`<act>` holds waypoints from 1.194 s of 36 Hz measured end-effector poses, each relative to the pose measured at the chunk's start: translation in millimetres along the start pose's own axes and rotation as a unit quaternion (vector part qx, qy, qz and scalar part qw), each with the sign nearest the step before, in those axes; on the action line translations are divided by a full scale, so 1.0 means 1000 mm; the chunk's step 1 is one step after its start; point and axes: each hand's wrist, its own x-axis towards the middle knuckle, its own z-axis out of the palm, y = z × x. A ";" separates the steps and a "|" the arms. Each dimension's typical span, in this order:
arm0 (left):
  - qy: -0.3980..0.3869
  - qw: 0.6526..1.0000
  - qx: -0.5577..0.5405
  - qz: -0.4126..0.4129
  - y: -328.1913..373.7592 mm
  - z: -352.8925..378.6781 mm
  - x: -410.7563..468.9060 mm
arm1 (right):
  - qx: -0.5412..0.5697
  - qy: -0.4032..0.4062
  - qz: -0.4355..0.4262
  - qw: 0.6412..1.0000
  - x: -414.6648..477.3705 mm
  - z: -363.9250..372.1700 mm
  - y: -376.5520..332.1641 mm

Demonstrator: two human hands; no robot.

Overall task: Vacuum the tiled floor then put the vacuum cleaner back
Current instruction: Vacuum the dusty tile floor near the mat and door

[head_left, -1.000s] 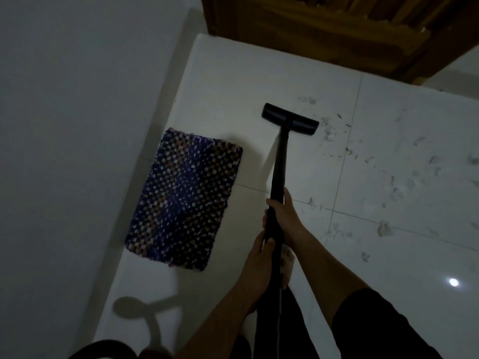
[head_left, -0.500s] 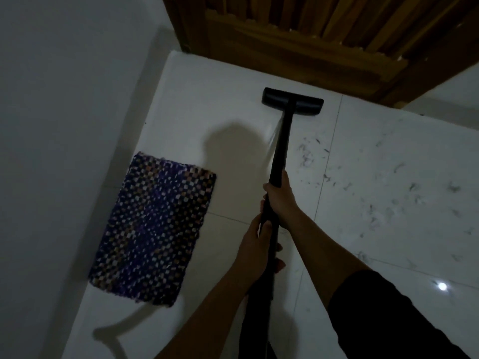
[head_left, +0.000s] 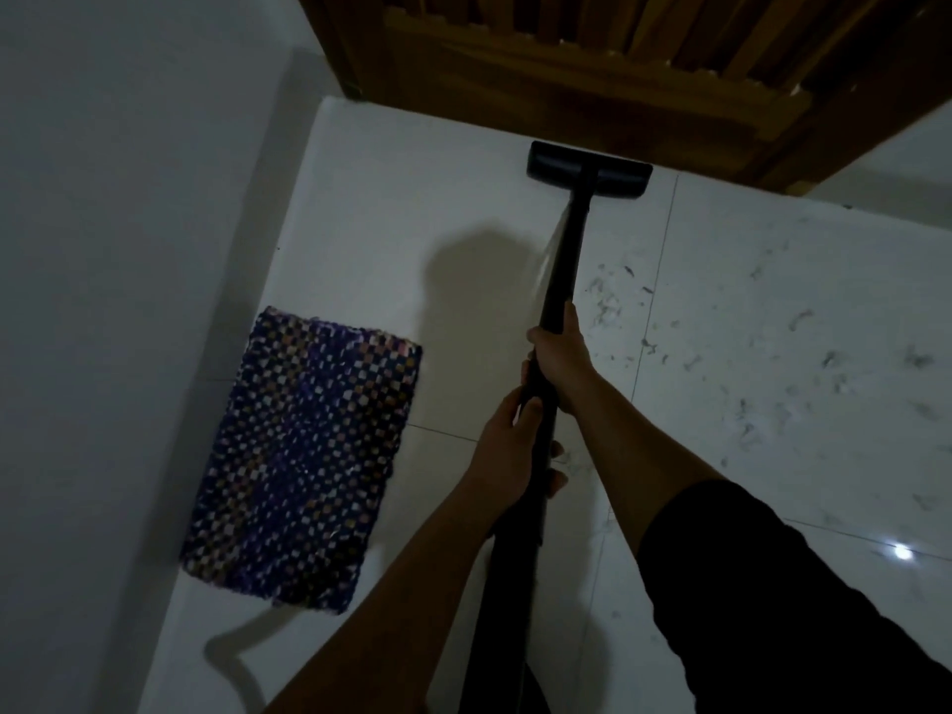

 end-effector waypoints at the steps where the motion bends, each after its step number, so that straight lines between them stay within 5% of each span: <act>1: -0.004 1.000 0.001 -0.001 -0.001 0.004 -0.003 | -0.001 0.003 0.000 1.000 -0.003 -0.004 0.001; 43: -0.028 0.998 0.041 -0.025 -0.095 0.033 -0.127 | 0.006 0.026 0.021 0.999 -0.116 -0.061 0.110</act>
